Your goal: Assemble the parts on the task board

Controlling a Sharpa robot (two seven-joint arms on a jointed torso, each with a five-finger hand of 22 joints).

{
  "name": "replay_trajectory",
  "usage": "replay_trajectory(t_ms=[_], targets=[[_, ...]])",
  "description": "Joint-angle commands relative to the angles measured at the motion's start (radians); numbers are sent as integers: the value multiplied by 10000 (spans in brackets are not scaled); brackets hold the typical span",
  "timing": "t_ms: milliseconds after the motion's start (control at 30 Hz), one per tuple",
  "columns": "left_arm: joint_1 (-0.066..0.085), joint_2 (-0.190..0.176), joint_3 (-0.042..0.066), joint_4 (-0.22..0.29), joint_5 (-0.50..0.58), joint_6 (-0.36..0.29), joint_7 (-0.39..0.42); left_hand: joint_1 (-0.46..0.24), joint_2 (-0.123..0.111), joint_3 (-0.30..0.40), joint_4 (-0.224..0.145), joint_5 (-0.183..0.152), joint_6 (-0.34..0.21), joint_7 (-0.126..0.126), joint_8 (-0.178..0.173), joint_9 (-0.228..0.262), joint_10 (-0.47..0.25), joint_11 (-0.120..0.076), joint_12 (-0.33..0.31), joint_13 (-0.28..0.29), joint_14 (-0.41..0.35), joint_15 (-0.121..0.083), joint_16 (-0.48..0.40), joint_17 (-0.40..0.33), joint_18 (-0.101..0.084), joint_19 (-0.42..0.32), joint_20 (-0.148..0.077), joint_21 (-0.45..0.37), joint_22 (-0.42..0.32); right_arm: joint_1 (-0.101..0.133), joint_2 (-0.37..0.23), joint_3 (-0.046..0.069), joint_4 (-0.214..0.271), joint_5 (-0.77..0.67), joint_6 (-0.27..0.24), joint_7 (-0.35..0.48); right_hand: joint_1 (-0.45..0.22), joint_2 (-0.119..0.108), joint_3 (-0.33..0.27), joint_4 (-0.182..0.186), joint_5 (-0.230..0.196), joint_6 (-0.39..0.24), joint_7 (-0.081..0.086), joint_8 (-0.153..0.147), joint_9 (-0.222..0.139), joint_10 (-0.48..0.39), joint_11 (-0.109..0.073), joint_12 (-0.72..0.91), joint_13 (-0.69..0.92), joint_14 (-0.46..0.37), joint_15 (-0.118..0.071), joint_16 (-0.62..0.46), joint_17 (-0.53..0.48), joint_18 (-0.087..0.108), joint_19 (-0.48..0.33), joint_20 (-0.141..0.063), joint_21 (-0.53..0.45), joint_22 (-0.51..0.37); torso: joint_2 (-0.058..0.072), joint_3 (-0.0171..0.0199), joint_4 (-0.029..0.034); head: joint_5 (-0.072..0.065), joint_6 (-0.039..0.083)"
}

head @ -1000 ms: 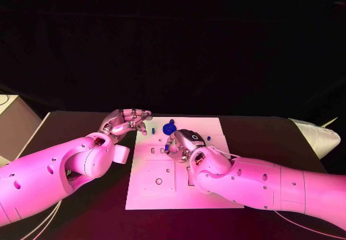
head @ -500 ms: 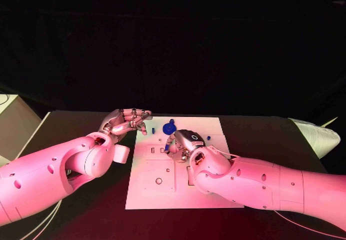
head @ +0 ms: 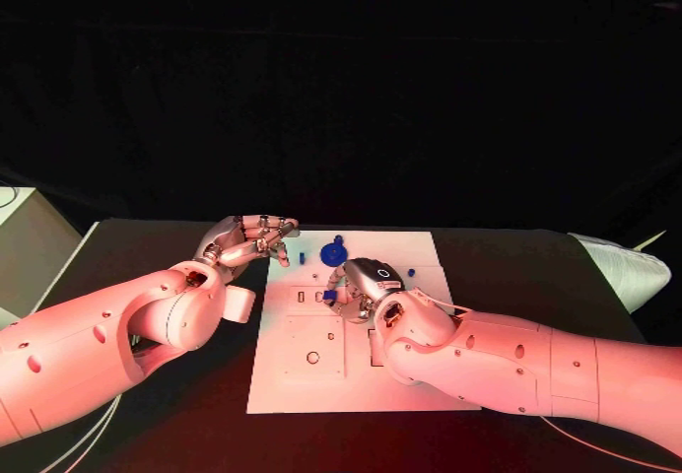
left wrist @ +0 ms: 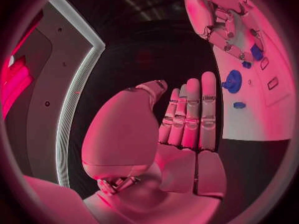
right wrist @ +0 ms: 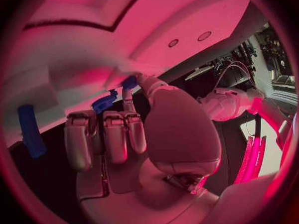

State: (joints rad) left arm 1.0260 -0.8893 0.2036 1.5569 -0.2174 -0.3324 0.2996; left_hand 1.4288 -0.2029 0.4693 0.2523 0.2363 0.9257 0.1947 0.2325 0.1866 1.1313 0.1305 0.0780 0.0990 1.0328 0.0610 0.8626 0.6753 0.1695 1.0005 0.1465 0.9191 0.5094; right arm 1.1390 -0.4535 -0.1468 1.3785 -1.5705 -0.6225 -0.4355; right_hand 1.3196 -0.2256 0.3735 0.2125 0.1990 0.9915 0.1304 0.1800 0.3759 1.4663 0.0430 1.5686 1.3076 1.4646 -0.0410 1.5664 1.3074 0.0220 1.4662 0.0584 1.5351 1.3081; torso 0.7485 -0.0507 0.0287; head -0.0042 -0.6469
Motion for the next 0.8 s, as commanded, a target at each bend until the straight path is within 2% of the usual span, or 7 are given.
replay_trajectory(t_ms=[33,300,433,500,600,800], targets=[[2,13,5,14,-30,82,19,-104,-1,71,10,-44,-5,-54,68,11,32,-35,54,15,11,-50,38,-15,154,-67,32,63,12,-6,-6,-7,6,-84,1,227,2,-94,-129,25,-90,-132,46,-77,-36,1045,108,22,2632,1062,101,44,2634,-96,857,98,-53,2203,9,3,-3,5,4],[2,14,4,7,-30,97,4,-104,-1,71,10,-44,-5,-54,68,11,32,-35,54,15,11,-50,38,-15,154,-67,32,63,12,-6,-18,-9,37,-72,-179,304,21,-96,-455,125,-247,-309,118,-177,-96,1045,177,22,2632,1062,196,44,2634,-91,849,191,-75,2186,9,3,4,3,3],[2,15,4,-1,-30,103,-4,-104,-1,71,10,-44,-5,-54,68,11,32,-35,54,15,11,-50,38,-15,154,-67,32,63,12,-6,-35,-10,60,-83,-314,315,343,201,-329,76,-228,-39,58,-33,-64,1045,141,22,2632,1062,133,44,2634,-96,861,178,-51,2214,4,2,7,-1,9],[2,15,4,-4,-30,105,-6,-104,-1,71,10,-44,-5,-54,68,11,32,-35,54,15,11,-50,38,-15,154,-67,32,63,12,-6,-49,-10,67,-91,-345,310,414,252,-262,49,-215,57,30,25,-50,1045,116,22,2632,1062,107,44,2634,-100,868,157,-38,2228,4,2,7,18,11],[2,15,3,-7,-30,107,-8,-120,-1,73,16,-44,-18,-52,69,17,22,-33,49,14,13,-49,44,-19,152,-75,29,80,19,-6,-72,-10,81,-108,-393,302,420,253,-257,46,-214,62,28,28,-50,1045,113,22,2632,1062,106,44,2634,-98,864,155,-46,2220,4,-1,5,11,8],[1,15,3,-6,-31,109,-12,-120,-1,73,16,-44,-18,-52,69,17,22,-33,49,14,13,-49,44,-19,152,-75,29,80,19,-9,-158,-11,213,-131,-402,309,250,-1,-472,153,-200,-48,70,-20,-96,1045,132,22,2632,1062,161,44,2634,-96,861,171,-58,2212,8,2,2,29,19]])
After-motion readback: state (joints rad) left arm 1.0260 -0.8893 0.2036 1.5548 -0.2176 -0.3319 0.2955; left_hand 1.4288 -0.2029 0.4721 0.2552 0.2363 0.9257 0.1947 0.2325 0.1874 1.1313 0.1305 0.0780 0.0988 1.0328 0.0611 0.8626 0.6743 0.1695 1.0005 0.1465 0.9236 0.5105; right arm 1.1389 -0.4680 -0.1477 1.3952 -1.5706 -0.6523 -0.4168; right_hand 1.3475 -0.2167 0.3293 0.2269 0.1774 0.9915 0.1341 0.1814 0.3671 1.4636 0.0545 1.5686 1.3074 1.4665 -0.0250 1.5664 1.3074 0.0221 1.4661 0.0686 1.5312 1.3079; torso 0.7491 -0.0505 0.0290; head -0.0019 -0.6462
